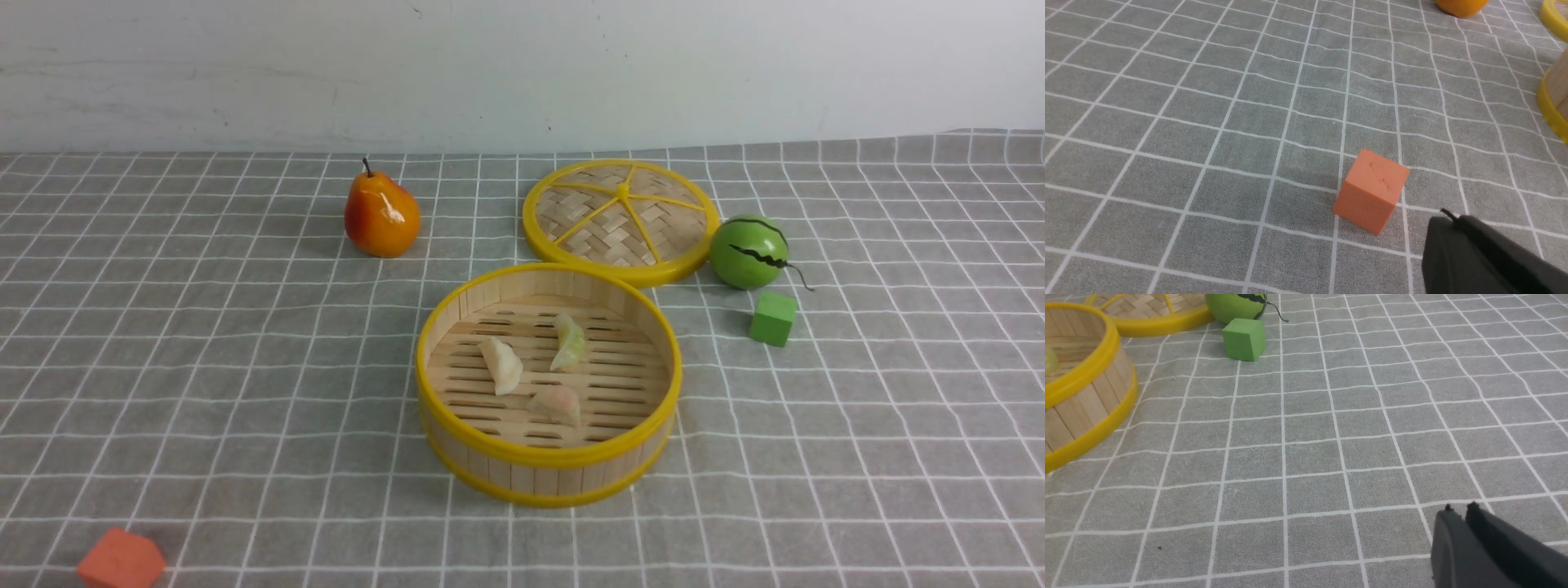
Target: Put the dumplings into the steamer on the table with the grey tablecloth.
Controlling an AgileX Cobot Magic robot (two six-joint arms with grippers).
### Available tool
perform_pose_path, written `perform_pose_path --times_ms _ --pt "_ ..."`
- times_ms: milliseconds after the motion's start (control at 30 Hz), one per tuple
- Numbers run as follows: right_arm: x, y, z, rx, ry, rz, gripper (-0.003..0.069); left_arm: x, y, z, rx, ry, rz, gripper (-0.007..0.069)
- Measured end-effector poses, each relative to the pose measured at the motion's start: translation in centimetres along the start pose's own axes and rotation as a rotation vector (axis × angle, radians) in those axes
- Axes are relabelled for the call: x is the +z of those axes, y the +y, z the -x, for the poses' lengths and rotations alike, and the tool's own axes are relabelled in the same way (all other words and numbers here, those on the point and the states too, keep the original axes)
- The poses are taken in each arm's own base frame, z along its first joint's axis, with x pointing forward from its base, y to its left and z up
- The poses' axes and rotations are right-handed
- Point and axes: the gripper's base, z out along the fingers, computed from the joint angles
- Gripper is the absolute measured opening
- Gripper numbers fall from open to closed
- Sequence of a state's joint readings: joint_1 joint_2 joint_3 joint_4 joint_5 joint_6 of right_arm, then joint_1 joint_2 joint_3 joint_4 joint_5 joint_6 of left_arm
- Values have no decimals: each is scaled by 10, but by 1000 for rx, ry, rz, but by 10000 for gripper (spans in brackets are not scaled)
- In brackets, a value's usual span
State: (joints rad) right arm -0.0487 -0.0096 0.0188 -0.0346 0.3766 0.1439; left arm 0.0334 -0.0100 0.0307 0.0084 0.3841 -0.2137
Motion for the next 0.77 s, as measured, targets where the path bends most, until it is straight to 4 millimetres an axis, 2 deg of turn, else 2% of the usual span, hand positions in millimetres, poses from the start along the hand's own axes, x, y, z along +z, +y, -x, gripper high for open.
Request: perform_pose_path --times_ms 767 --pt "0 0 0 0 0 0 68 0 0 0 0 0 0 -3"
